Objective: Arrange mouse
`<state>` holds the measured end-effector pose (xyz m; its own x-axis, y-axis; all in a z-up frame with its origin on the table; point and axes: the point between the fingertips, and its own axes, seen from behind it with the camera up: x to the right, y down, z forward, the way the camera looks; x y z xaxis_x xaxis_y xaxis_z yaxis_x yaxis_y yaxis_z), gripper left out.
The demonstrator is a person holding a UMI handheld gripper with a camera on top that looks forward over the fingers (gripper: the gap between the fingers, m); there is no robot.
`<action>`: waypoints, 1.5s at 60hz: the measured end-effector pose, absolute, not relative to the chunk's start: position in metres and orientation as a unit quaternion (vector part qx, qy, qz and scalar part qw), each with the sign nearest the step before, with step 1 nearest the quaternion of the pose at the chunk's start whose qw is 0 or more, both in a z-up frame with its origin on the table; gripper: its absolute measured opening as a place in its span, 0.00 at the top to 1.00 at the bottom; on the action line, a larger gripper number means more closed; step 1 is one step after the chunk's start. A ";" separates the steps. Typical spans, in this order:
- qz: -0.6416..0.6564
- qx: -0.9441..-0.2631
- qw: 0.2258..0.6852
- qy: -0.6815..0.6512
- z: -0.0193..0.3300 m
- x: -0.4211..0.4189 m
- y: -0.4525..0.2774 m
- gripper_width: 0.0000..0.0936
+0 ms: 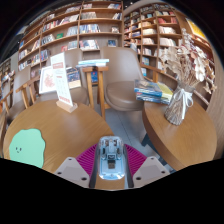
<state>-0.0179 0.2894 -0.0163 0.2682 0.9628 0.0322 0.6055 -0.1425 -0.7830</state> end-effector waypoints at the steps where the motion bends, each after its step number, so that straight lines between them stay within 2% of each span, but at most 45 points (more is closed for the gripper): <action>1: 0.250 -0.713 0.355 -0.550 -0.016 -0.017 0.289 0.55; 13: 0.260 -0.712 0.369 -0.538 0.010 -0.011 0.284 0.57; 25: 0.305 -0.686 0.385 -0.537 0.090 -0.014 0.237 0.57; 31: 0.332 -0.665 0.383 -0.548 0.129 -0.018 0.188 0.57; 36: 0.354 -0.645 0.372 -0.566 0.145 -0.021 0.131 0.57; 44: 0.367 -0.626 0.348 -0.593 0.128 -0.028 0.041 0.57; 50: 0.357 -0.622 0.330 -0.613 0.087 -0.030 -0.005 0.57; 59: 0.314 -0.641 0.310 -0.628 0.017 -0.033 -0.024 0.57; 67: 0.300 -0.653 0.304 -0.626 -0.008 -0.028 -0.027 0.53; 74: 0.304 -0.653 0.305 -0.623 -0.010 -0.026 -0.030 0.44; 78: 0.303 -0.658 0.302 -0.620 -0.007 -0.019 -0.030 0.21; 82: 0.303 -0.659 0.306 -0.617 0.005 -0.009 -0.027 0.08; 90: 0.313 -0.648 0.331 -0.610 0.058 0.032 -0.023 0.09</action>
